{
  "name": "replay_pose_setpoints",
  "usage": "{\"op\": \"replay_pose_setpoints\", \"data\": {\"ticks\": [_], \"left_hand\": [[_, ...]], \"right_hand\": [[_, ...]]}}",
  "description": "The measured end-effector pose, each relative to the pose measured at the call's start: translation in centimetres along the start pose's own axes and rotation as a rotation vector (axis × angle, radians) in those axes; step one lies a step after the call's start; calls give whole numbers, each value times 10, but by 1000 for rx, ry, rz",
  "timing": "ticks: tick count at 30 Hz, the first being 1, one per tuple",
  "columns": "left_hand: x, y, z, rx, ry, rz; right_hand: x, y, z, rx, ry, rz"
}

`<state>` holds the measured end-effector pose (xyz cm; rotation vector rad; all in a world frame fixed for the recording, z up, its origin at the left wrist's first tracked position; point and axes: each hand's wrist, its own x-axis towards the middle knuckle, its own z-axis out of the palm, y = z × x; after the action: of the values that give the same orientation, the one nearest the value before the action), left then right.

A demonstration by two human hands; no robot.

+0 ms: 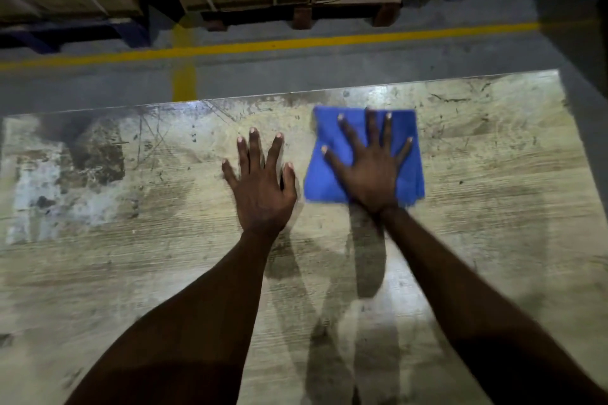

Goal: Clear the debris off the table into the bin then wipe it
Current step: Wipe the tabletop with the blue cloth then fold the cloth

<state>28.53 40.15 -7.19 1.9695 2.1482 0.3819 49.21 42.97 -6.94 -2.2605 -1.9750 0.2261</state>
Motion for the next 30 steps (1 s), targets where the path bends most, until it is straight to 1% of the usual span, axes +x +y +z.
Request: {"op": "replay_pose_setpoints", "data": {"ticks": [3, 5, 6, 8, 12, 14, 16, 20, 22, 23, 25, 27, 30], "left_hand": [[-2, 1, -1, -18, 8, 5], [-1, 1, -1, -29, 12, 4], [-1, 1, -1, -29, 14, 4], [-2, 1, 0, -16, 6, 5], [0, -2, 2, 9, 9, 5], [-1, -2, 3, 7, 12, 6], [0, -1, 2, 0, 7, 6], [-2, 0, 2, -11, -1, 6], [-2, 0, 2, -5, -2, 6], [-1, 0, 2, -7, -2, 3], [-1, -1, 2, -7, 4, 1], [0, -1, 2, -8, 9, 5], [0, -1, 2, -3, 7, 13]], "right_hand": [[78, 17, -7, 47, -1, 131], [92, 16, -5, 48, 6, 168], [82, 11, -4, 35, 19, 167], [37, -3, 0, -1, 26, 130], [-73, -19, 2, -22, -26, -54], [-83, -8, 2, -40, -34, -79], [-52, 9, -1, -24, -28, -26], [47, 36, -12, 40, -25, 108], [71, 38, -14, 71, -14, 160], [69, 34, -12, 64, -6, 174], [35, 18, -7, 14, 3, 150], [-26, -1, -3, -3, 8, 63], [-103, -9, -1, -19, -43, -81]]}}
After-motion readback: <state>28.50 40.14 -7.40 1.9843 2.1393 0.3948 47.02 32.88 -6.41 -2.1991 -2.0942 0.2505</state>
